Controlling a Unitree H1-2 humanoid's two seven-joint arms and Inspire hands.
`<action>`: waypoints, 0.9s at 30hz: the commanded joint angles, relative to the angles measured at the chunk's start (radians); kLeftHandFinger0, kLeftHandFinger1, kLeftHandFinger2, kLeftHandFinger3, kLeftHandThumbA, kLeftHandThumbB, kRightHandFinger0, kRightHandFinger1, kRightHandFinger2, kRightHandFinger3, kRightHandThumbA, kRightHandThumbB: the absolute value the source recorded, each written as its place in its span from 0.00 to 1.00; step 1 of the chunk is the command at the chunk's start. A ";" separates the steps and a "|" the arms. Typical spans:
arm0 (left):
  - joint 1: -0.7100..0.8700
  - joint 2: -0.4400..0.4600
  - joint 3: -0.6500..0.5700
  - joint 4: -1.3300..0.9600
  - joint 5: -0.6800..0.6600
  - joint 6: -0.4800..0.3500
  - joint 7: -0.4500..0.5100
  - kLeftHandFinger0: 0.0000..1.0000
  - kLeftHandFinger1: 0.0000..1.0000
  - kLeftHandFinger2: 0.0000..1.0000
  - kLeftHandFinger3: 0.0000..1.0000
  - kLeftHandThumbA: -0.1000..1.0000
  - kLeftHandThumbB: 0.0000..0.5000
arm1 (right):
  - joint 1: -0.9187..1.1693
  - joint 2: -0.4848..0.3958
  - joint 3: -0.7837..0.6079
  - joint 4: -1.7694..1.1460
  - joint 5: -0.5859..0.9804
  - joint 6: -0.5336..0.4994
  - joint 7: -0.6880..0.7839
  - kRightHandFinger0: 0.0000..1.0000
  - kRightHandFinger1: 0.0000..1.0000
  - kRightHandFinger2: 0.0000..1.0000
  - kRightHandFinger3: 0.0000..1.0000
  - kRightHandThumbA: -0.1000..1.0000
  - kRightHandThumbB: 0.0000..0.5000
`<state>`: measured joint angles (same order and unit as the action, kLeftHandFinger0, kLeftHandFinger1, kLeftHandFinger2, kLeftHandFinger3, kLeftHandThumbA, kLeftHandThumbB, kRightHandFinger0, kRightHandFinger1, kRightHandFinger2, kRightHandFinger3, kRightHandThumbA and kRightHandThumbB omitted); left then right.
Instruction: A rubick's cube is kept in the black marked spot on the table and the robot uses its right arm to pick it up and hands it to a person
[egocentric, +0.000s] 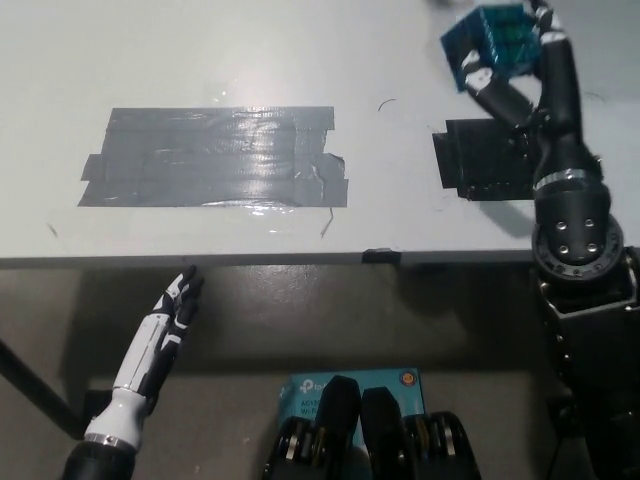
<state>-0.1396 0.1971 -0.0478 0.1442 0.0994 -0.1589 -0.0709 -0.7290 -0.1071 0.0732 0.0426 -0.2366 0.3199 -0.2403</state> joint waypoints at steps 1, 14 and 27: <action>-0.024 0.020 0.008 -0.035 0.004 -0.029 -0.006 1.00 1.00 1.00 1.00 0.98 0.32 | -0.057 0.002 -0.024 -0.103 -0.042 0.053 0.000 0.00 0.40 0.82 0.94 0.00 0.35; -0.014 0.019 0.005 -0.037 0.006 -0.031 -0.007 1.00 1.00 1.00 1.00 0.95 0.35 | -0.076 0.020 -0.028 -0.053 -0.043 0.028 0.001 0.00 0.43 0.85 0.94 0.00 0.35; -0.020 0.018 0.001 -0.044 0.012 -0.017 -0.009 1.00 1.00 1.00 1.00 0.92 0.37 | -0.294 0.001 0.042 0.418 -0.088 -0.122 -0.013 0.00 0.34 0.70 0.82 0.00 0.40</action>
<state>-0.1414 0.2001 -0.0486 0.1368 0.1017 -0.1592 -0.0723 -0.8832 -0.0997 0.0904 0.3254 -0.2886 0.3163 -0.2376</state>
